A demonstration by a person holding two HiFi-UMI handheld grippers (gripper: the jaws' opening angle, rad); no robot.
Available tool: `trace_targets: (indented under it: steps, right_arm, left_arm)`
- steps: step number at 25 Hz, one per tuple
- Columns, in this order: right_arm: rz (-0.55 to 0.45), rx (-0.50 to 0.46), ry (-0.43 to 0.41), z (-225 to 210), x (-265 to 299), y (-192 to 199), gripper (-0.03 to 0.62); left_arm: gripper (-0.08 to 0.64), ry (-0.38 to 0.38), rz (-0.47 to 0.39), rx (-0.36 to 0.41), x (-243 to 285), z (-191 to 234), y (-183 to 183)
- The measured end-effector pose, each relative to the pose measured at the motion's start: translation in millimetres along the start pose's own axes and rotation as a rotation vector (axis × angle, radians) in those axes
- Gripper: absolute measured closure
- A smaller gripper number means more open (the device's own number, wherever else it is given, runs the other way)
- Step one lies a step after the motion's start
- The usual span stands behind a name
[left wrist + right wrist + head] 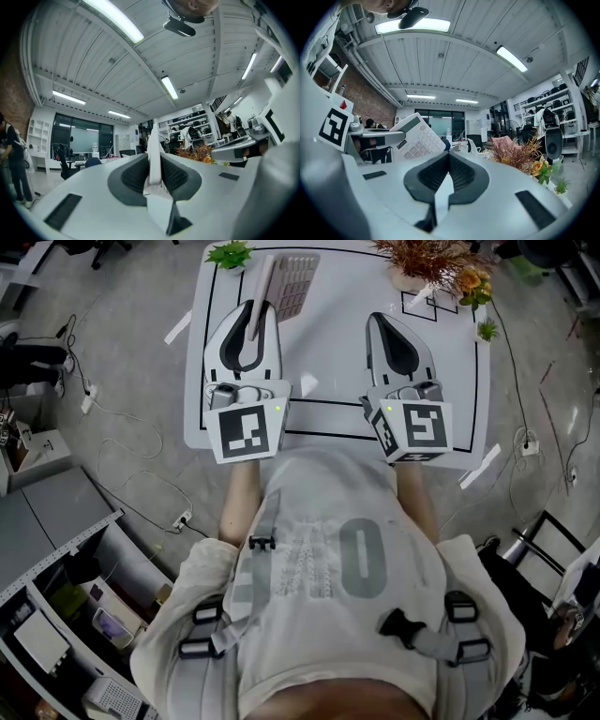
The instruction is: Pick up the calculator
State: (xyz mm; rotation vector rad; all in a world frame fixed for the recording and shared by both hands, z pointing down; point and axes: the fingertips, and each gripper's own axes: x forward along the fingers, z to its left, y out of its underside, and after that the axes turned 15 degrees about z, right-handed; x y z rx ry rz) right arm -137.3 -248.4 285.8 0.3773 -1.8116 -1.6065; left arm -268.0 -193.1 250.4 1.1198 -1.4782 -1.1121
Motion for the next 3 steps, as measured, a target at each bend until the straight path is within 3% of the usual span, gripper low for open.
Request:
trace_targets:
  steps: [3]
  right_arm:
    - [-0.003,-0.002,0.001,1.4,1.0,-0.8,0.584]
  left_arm:
    - [0.482,0.004,-0.005,-0.025,-0.8,3.9,-0.3]
